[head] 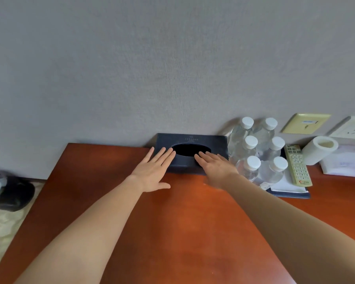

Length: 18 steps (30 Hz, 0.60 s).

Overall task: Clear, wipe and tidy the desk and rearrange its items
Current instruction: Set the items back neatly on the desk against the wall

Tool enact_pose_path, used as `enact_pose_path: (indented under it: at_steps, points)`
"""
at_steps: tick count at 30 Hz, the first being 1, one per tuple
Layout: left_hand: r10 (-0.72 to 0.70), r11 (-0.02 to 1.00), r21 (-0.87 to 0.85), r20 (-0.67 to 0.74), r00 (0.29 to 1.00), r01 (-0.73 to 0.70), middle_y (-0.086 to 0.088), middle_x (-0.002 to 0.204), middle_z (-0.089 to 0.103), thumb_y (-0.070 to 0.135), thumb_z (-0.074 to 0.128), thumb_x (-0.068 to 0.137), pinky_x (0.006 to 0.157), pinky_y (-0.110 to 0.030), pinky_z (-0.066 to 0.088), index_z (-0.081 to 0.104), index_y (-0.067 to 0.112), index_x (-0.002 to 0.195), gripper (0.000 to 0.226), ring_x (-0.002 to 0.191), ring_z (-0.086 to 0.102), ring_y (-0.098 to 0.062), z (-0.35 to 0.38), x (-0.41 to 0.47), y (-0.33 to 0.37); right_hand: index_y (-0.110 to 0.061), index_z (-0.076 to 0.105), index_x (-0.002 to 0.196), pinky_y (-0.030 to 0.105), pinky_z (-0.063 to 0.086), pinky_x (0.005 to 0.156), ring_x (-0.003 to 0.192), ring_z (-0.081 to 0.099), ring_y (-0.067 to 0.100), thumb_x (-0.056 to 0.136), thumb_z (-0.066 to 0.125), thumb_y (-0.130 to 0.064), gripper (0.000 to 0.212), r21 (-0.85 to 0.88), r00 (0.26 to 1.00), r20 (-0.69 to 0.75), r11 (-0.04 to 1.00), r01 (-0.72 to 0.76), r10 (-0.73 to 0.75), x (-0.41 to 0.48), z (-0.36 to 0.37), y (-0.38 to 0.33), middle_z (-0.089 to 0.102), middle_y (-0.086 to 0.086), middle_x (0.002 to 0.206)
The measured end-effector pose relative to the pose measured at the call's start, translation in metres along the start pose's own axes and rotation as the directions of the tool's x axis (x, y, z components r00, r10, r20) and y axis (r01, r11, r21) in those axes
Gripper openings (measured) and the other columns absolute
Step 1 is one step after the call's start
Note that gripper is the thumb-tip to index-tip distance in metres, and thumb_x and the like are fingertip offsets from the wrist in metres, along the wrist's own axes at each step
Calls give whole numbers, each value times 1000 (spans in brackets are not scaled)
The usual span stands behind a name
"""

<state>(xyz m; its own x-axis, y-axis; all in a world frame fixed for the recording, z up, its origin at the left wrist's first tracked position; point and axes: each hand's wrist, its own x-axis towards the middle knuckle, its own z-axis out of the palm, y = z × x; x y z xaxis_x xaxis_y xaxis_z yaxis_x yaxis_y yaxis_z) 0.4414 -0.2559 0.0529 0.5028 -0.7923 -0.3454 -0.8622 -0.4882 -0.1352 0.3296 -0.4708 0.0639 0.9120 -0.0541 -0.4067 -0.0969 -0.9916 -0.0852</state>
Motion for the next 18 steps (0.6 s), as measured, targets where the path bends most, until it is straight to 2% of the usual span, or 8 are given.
enact_pose_path:
  at_steps: [3, 10, 18]
  points:
    - [55, 998, 38, -10, 998, -55, -1, 164, -18, 66, 43, 93, 120, -50, -14, -16, 15, 156, 100, 149, -21, -19, -16, -17, 10, -22, -7, 156, 39, 1, 123, 151, -6, 17, 94, 60, -38, 93, -38, 1000, 15, 999, 26, -25, -23, -11, -3, -5, -1, 165]
    - [94, 992, 81, -10, 995, -93, 4, 163, -18, 66, 42, 93, 120, -49, -15, -15, 17, 156, 98, 149, -22, -15, -81, -65, 45, -21, -4, 157, 37, 2, 123, 151, -3, 15, 89, 63, -47, 98, -91, 989, -78, 989, 121, -128, -107, -42, -9, 1, -3, 165]
    - [192, 978, 101, -81, 978, -183, 7, 164, -15, 69, 42, 92, 120, -42, -18, -12, 21, 157, 97, 149, -19, -9, -139, -94, 130, -23, 0, 157, 36, -1, 123, 151, -1, 14, 89, 57, -56, 95, -118, 980, -198, 993, -4, -20, -233, -52, 43, 5, -5, 164]
